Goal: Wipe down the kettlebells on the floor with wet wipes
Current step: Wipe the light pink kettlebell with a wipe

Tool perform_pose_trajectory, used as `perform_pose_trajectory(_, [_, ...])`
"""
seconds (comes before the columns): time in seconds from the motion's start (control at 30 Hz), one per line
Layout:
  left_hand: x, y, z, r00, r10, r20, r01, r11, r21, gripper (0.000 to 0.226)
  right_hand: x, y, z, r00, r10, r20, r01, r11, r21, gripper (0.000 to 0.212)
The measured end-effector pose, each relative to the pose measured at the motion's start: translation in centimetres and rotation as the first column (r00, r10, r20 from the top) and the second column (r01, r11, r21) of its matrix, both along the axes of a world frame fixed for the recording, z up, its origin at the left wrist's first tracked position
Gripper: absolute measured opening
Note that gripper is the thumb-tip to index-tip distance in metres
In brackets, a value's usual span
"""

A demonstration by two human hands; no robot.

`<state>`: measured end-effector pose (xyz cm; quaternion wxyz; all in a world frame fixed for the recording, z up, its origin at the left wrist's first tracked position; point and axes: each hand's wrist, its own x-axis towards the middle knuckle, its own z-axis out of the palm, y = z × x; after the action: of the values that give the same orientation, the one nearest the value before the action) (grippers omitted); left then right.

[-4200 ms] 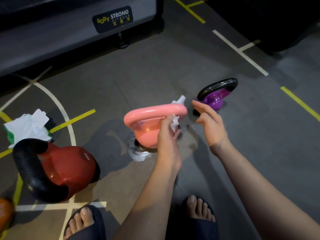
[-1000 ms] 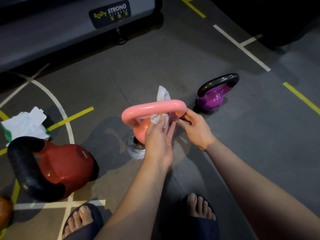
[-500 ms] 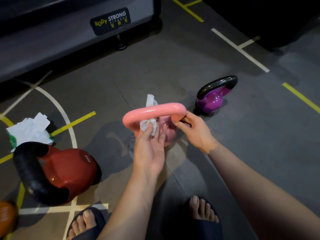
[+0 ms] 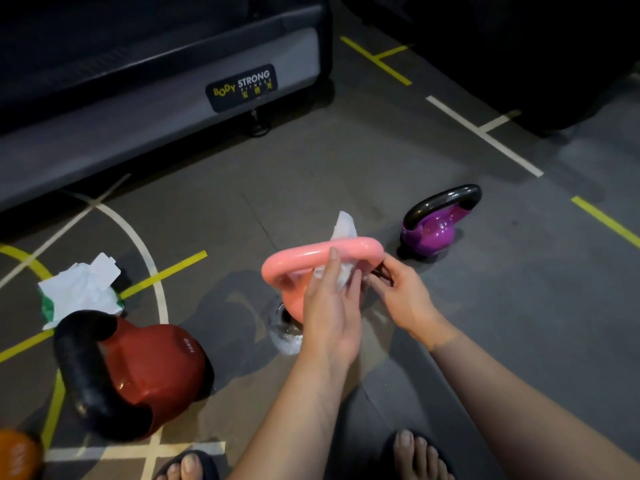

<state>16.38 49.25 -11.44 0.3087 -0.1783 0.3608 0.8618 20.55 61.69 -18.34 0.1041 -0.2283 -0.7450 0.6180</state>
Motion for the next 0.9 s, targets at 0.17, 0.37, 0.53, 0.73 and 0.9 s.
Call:
perform_pose_trajectory(0.17, [-0.2,0.7,0.8,0.998,-0.030,-0.055,0.022,0.990,-0.140,0.026,-0.1,-1.0,0.2,0.998,-0.050,-0.039,0.050,0.999,-0.007,0.029])
perform_pose_trajectory(0.37, [-1.8,-0.8,1.8,0.989,-0.115,-0.096,0.095,0.977,-0.189,0.027,0.2,-3.6,0.0,0.990,-0.135,-0.050,0.141,0.977,0.157,0.027])
perform_pose_trajectory(0.53, [-2.8,-1.5,1.2,0.998,-0.045,-0.043,0.042,0.997,-0.066,0.023,0.1,-4.1,-0.2,0.985,-0.169,-0.041,0.174,0.958,0.226,0.029])
perform_pose_trajectory(0.73, [-4.5,-2.6,0.5,0.984,0.179,0.023,-0.179,0.984,-0.005,0.011,-1.4,-2.1,0.4,0.989,-0.144,0.013,0.135,0.952,0.274,0.031])
perform_pose_trajectory(0.9, [-0.1,0.5,1.4,0.996,-0.038,-0.087,0.030,0.995,-0.091,0.030,-1.6,-1.9,0.1,0.993,-0.122,0.002,0.119,0.976,0.181,0.034])
